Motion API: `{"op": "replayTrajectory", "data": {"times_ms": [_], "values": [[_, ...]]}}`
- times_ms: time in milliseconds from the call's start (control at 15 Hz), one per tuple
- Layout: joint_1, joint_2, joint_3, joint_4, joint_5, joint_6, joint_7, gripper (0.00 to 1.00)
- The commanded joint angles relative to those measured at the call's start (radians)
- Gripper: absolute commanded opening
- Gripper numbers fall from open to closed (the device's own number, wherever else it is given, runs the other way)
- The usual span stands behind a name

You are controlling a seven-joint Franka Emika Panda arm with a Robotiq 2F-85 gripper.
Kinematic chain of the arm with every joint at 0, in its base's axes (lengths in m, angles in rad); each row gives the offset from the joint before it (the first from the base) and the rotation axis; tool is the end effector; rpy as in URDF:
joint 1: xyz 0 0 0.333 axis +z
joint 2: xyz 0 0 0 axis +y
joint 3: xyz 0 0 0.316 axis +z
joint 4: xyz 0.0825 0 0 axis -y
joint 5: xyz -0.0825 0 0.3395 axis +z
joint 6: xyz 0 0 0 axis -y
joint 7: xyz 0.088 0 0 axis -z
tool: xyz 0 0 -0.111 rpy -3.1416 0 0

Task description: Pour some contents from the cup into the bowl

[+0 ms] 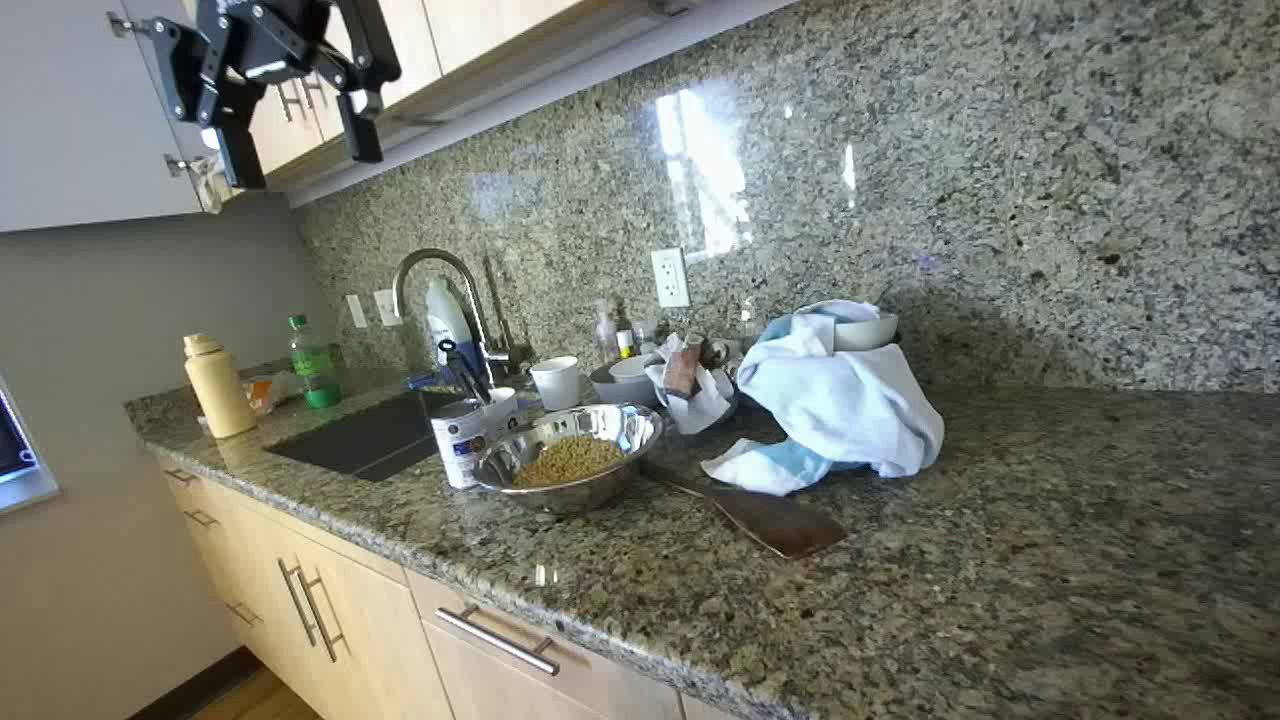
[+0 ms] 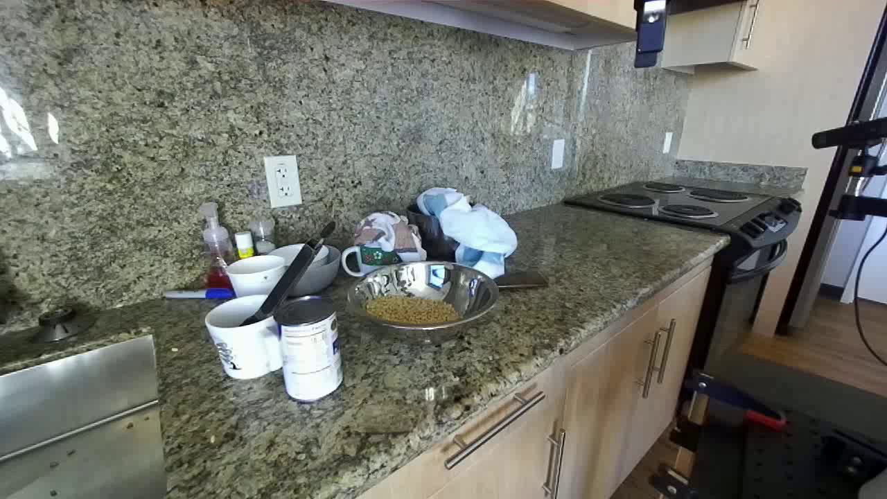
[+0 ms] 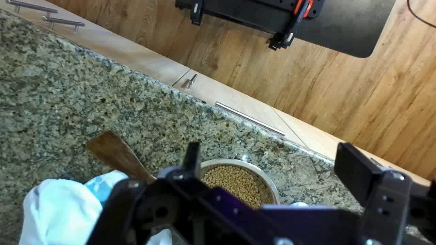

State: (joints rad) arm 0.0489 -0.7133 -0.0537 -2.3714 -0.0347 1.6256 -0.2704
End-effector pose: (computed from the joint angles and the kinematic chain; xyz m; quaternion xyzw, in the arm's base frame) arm 0.2856 -0.0094 0.5643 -0.9900 -0.1404 0.0164 0.0024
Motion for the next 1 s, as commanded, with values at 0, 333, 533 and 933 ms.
{"op": "replayTrajectory", "data": {"times_ms": [0,333,533,933], "values": [[0.006,0.001,-0.004,0.003,-0.002,-0.003,0.003,1.00],[0.006,0.001,-0.004,0.003,-0.002,-0.003,0.003,1.00],[0.005,0.022,-0.005,0.009,0.002,0.011,0.009,1.00],[0.031,0.265,0.012,0.071,0.039,0.228,0.018,1.00]]}}
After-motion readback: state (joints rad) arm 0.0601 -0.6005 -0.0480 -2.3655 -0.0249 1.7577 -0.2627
